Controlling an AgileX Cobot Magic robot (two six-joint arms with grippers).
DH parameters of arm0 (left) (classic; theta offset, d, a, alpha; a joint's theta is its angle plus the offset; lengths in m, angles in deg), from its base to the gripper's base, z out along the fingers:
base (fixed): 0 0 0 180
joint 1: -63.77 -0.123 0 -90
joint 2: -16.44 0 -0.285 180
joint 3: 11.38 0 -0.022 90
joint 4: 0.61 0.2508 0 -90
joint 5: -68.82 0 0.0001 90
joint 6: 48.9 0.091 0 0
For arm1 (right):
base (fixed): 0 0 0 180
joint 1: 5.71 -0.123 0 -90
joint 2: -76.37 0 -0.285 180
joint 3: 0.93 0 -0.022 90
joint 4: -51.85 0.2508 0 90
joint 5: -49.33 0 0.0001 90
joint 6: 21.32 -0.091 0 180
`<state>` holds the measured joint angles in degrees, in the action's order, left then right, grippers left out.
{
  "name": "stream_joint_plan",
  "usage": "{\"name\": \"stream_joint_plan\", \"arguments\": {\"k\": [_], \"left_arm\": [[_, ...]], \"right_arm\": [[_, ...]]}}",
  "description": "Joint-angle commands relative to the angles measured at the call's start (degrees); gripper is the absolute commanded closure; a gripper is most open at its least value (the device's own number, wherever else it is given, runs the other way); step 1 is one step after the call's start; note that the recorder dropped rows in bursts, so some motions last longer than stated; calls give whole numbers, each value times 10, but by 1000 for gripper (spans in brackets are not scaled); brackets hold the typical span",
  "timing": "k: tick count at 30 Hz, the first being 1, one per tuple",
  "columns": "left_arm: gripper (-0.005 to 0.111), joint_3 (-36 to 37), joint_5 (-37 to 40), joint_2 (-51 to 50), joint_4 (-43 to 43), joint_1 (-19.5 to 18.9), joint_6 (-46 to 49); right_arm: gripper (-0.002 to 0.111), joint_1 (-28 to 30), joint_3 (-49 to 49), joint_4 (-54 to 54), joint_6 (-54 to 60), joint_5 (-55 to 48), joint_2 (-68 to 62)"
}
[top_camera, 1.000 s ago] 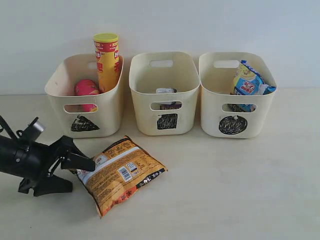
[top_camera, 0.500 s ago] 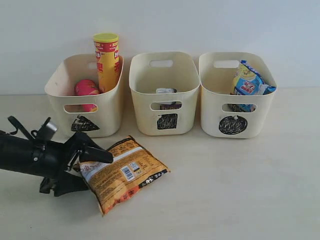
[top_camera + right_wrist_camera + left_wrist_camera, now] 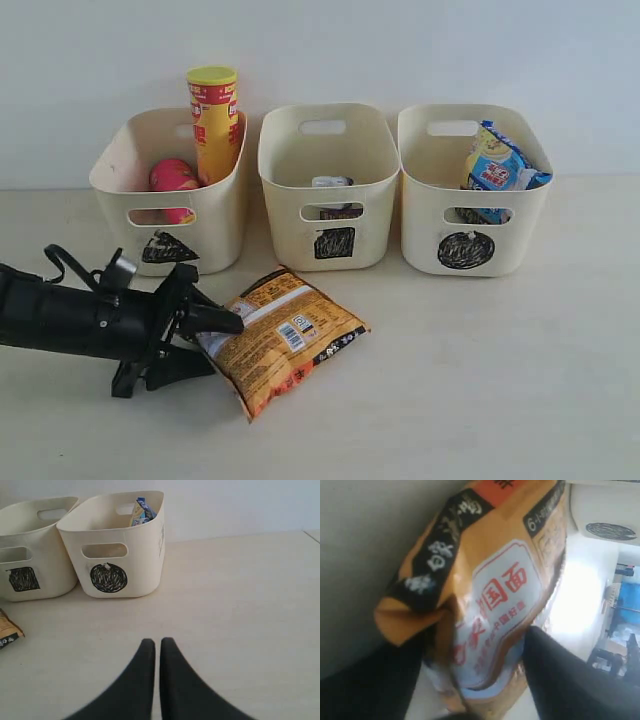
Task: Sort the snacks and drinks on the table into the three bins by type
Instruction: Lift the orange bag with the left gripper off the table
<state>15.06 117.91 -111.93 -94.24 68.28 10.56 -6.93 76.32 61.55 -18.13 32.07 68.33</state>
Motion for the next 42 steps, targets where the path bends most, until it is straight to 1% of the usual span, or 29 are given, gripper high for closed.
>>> {"name": "stream_joint_plan", "arguments": {"k": [1, 2, 4, 6, 7, 11, 14, 25, 28, 32, 39, 42], "left_arm": [[68, 8, -111, -21, 52, 2, -1], [78, 8, -105, -21, 59, -2, -5], [89, 8, -96, -10, 61, -13, -7], [100, 8, -86, 10, 65, -29, -5], [103, 8, -85, 19, 69, -34, -5], [103, 8, -68, 57, 81, -57, -1], [103, 8, -49, 80, 88, -67, 3], [103, 8, 17, 111, 91, -72, 5], [103, 8, 43, 111, 74, -72, 11], [103, 8, 91, 112, 27, -72, 31], [103, 8, 126, 112, -17, -72, 45], [103, 8, 156, 112, -47, -72, 49]], "right_arm": [[108, 0, 0, -1, 1, 8, 2], [108, 0, 0, -1, 1, 8, 2], [108, 0, 0, -1, 1, 8, 2], [108, 0, 0, -1, 1, 8, 2], [108, 0, 0, -1, 1, 8, 2], [108, 0, 0, -1, 1, 8, 2], [108, 0, 0, -1, 1, 8, 2], [108, 0, 0, -1, 1, 8, 2], [108, 0, 0, -1, 1, 8, 2], [108, 0, 0, -1, 1, 8, 2], [108, 0, 0, -1, 1, 8, 2], [108, 0, 0, -1, 1, 8, 2]]}}
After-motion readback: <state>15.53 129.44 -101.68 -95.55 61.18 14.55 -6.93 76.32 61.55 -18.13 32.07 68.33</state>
